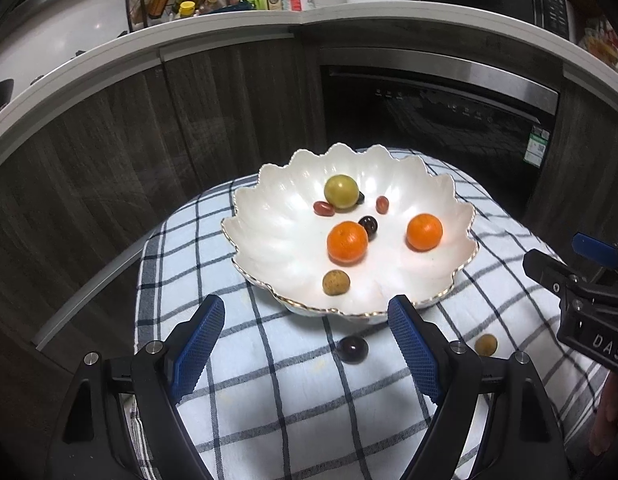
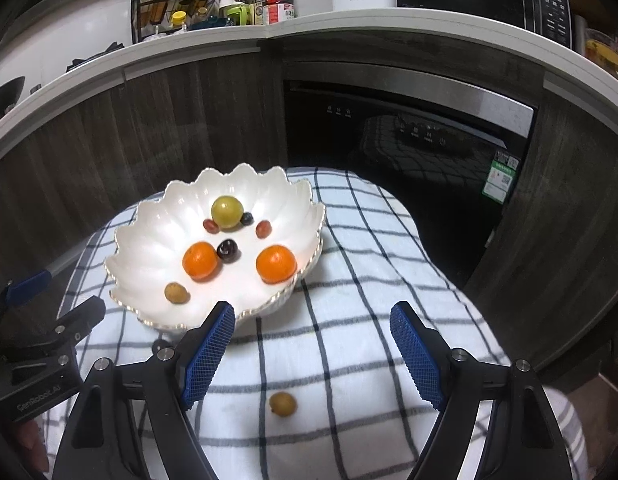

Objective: Organize fruits
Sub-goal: 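Withdraw both open grippers from the bowl toward the dark plum and brown fruit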

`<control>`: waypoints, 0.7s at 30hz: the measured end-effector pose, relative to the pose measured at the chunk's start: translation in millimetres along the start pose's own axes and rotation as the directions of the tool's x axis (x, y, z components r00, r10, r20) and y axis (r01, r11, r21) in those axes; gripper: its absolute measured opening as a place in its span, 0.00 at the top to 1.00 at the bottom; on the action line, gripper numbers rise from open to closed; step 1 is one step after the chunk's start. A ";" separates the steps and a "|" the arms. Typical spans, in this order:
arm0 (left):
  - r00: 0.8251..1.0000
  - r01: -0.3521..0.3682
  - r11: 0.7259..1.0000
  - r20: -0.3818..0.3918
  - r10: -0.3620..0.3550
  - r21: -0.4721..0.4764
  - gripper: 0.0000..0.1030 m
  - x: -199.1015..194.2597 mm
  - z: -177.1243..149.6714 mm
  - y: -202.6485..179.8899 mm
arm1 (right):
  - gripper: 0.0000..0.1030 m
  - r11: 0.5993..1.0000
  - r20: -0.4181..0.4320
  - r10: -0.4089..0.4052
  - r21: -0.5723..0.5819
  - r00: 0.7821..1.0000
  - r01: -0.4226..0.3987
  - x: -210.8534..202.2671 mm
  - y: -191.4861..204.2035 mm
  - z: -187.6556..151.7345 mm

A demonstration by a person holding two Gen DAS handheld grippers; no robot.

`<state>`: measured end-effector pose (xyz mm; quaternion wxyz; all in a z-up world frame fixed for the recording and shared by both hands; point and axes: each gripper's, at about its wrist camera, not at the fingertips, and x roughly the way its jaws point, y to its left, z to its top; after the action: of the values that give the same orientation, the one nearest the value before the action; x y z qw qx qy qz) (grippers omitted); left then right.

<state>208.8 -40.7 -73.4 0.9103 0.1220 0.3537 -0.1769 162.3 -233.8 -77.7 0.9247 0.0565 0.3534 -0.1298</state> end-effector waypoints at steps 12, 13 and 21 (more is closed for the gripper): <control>0.998 0.056 0.998 -0.037 -0.055 0.037 0.19 19.3 -31.0 -7.9 | 0.21 1.000 -0.034 0.001 -0.017 0.999 -0.001 7.7 7.9 -34.5; 0.998 0.059 0.997 -0.041 -0.057 0.046 0.19 21.7 -33.3 -9.4 | 0.21 1.000 -0.038 0.001 -0.019 0.999 -0.002 8.9 8.2 -36.8; 0.996 0.076 0.992 -0.050 -0.071 0.097 0.27 35.3 -45.3 -21.2 | 0.22 0.999 -0.051 0.015 -0.043 0.999 -0.017 17.3 10.3 -54.9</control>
<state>197.1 -52.6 -132.3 0.8876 0.1576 0.3699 -0.2247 142.4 -216.6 -129.9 0.9175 0.0425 0.3789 -0.1131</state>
